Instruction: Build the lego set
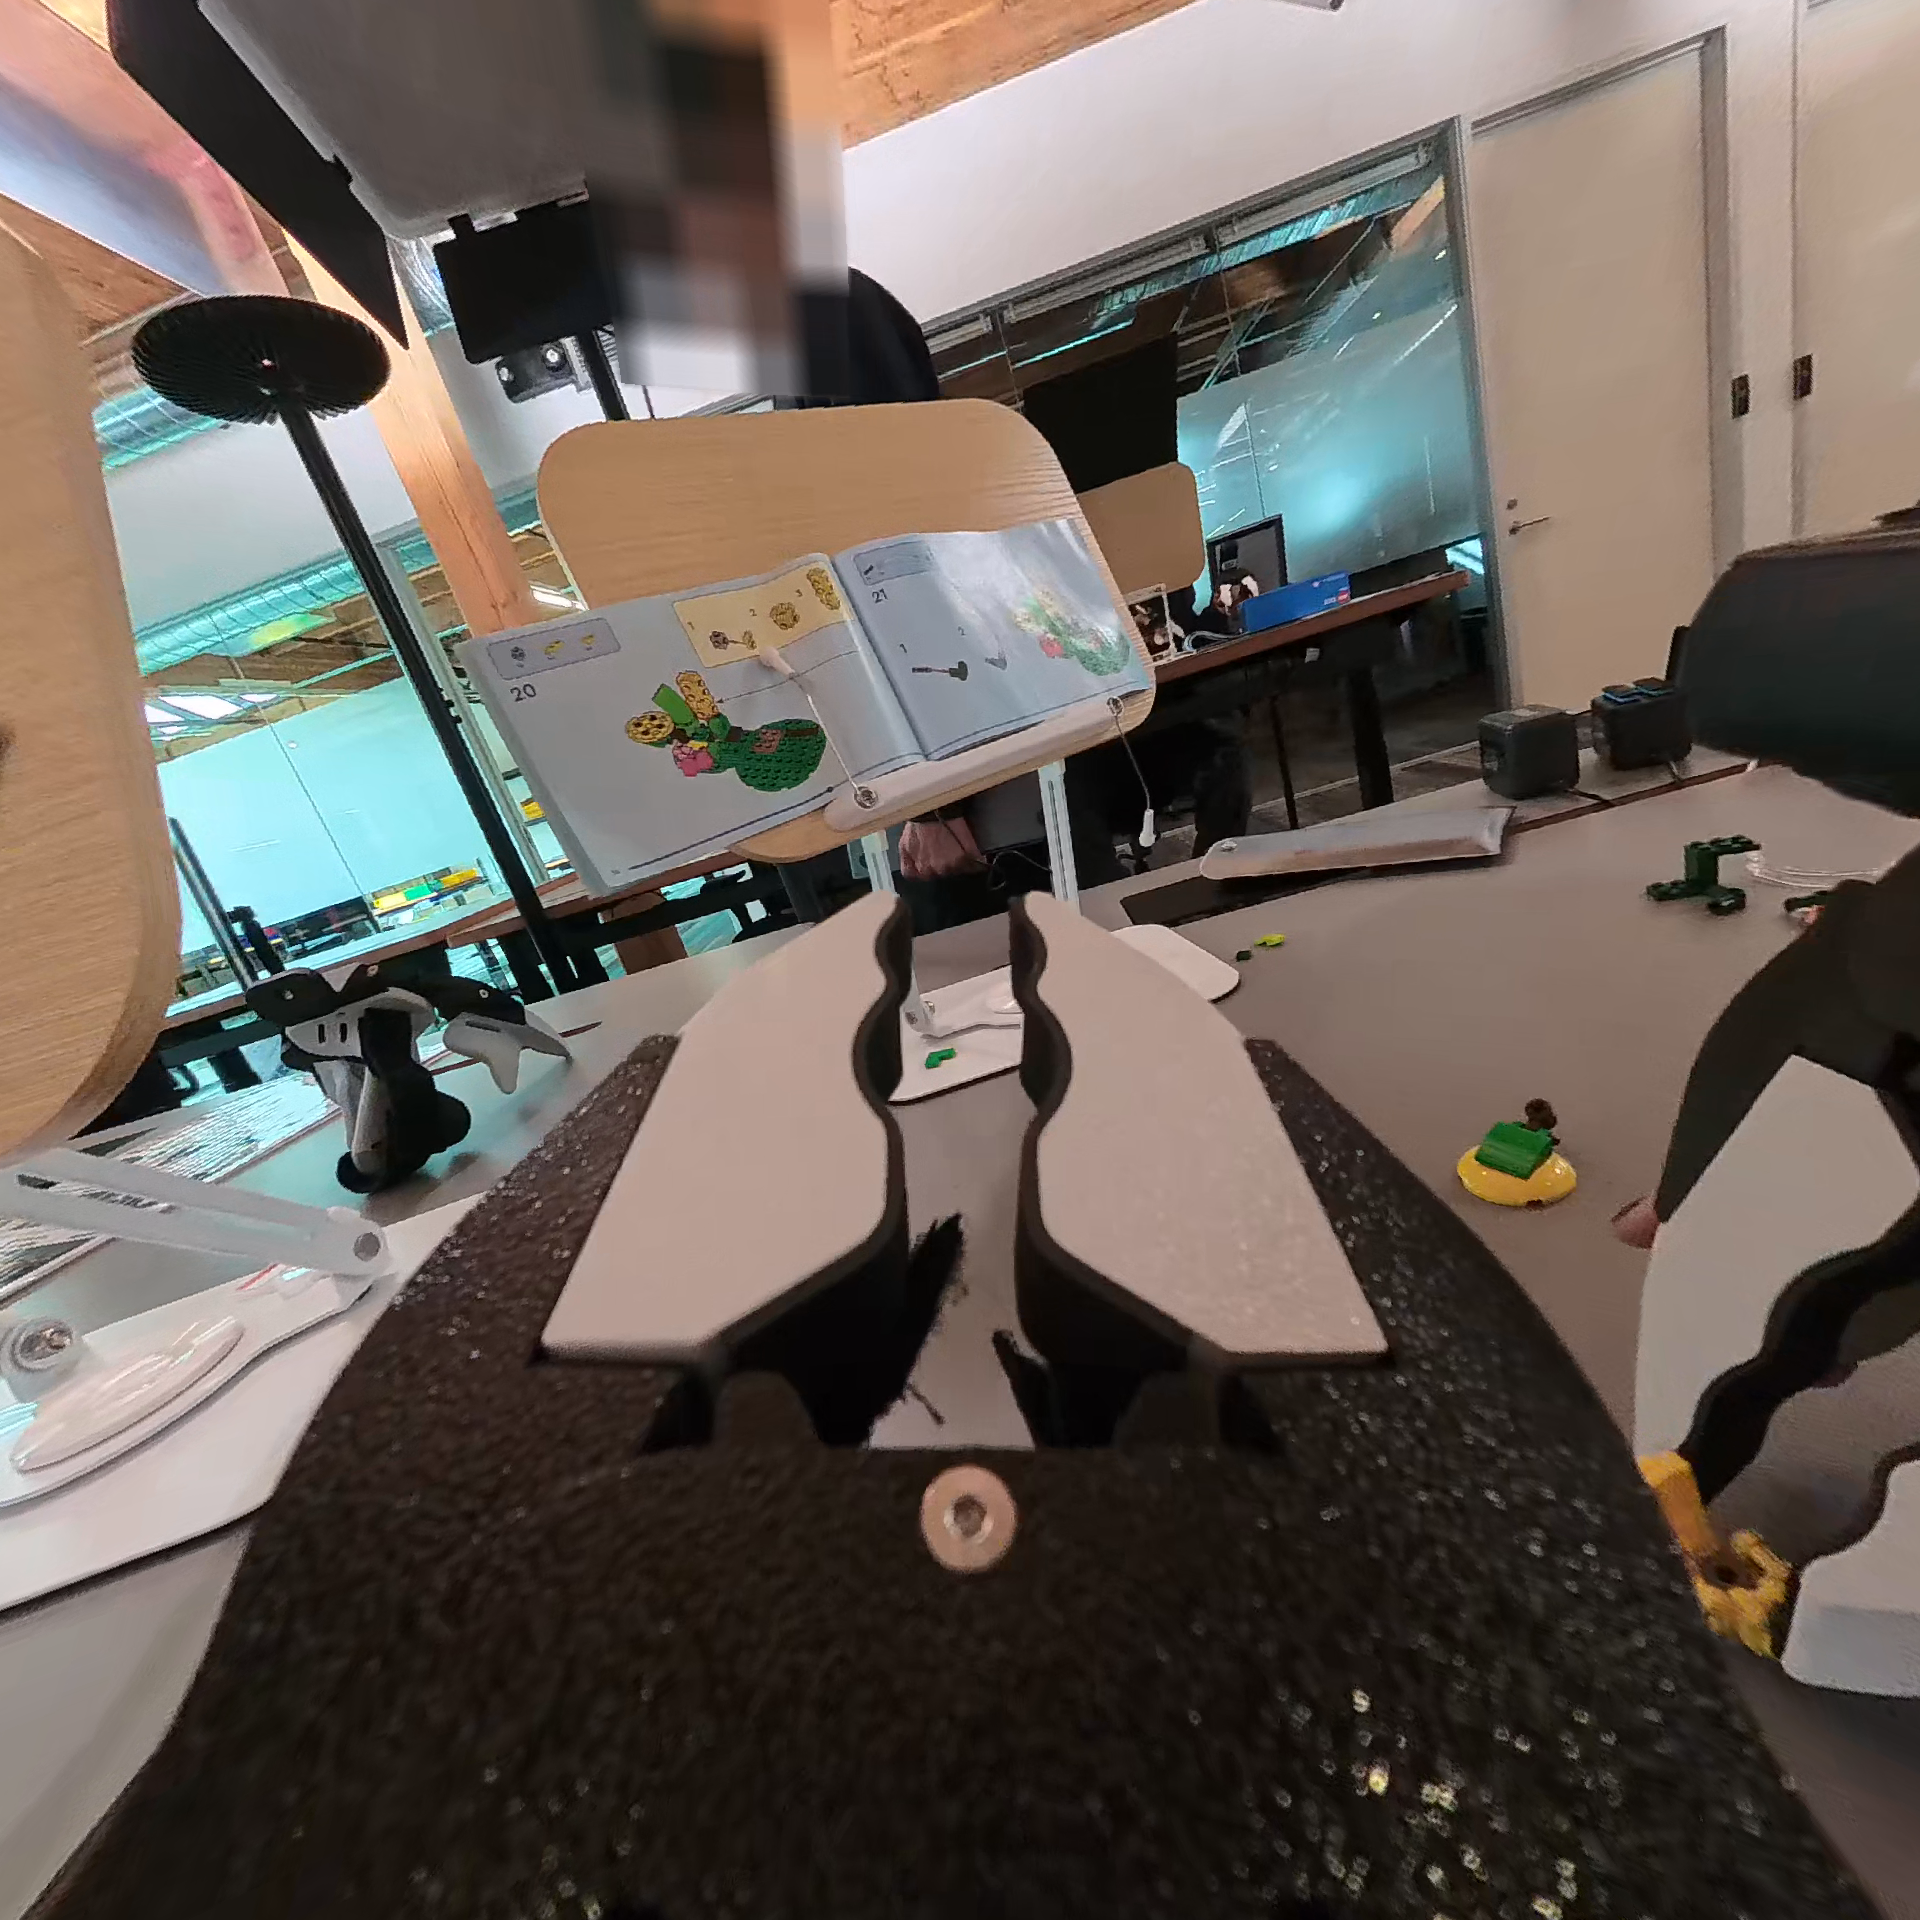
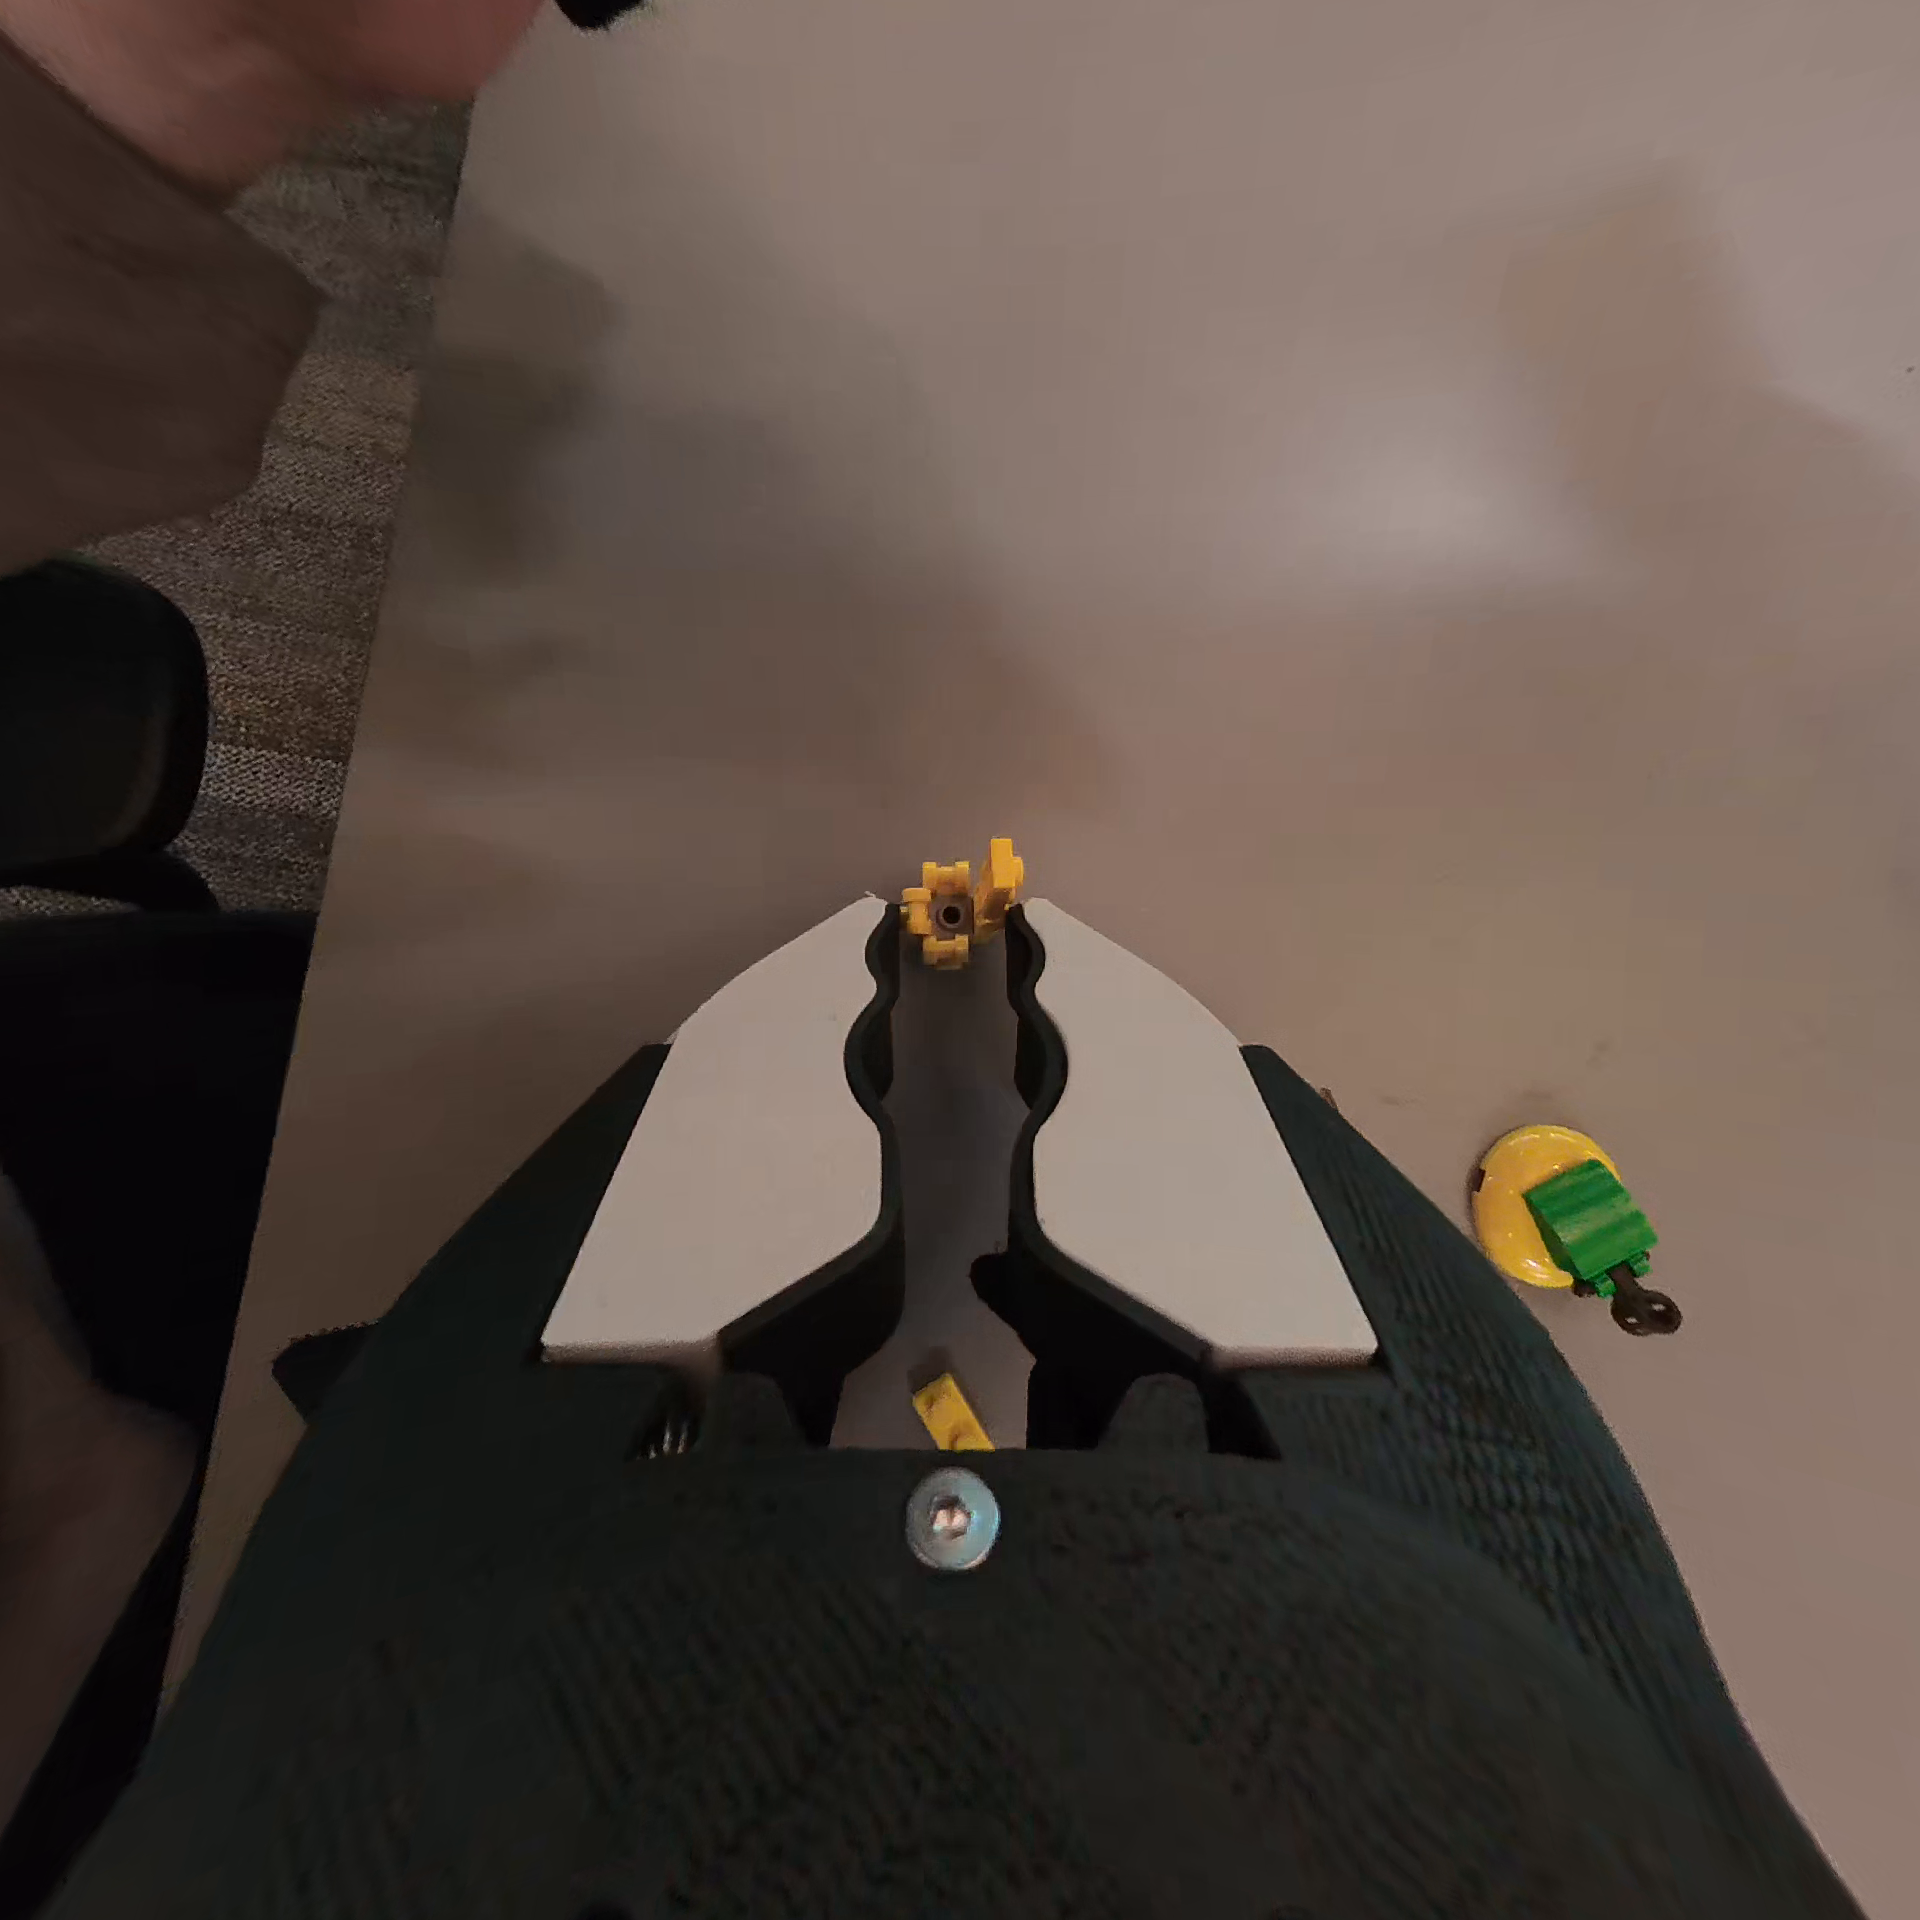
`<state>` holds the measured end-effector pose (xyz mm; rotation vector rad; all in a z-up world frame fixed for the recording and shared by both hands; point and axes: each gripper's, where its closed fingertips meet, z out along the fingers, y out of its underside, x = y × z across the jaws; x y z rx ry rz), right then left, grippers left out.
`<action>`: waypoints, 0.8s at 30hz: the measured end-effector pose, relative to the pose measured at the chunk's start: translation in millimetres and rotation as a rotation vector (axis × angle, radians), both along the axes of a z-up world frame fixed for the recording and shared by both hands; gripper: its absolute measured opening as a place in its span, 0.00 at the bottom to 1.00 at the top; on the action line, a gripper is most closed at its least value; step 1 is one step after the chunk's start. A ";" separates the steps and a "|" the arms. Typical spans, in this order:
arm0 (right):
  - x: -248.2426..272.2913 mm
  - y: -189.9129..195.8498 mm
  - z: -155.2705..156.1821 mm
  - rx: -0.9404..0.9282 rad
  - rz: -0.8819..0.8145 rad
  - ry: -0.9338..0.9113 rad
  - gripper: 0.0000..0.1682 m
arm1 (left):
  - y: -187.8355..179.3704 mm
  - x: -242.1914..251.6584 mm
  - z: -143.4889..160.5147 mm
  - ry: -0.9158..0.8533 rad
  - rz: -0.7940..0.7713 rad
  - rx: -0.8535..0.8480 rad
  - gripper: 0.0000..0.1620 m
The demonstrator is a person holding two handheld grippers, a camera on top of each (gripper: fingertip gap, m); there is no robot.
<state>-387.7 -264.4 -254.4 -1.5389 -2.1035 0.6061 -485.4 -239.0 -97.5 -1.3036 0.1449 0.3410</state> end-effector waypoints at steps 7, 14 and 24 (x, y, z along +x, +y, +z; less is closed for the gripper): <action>0.0 3.2 4.1 0.000 0.023 0.022 0.10 | 1.9 11.8 -2.8 0.005 -0.090 -0.018 0.12; 9.0 1.1 90.1 -0.478 -0.035 0.396 0.10 | -10.7 83.3 -14.8 0.278 -0.467 -0.063 0.24; 40.4 -1.7 133.3 -0.696 0.060 0.406 0.10 | -22.3 130.4 -15.7 0.358 -0.669 -0.131 0.33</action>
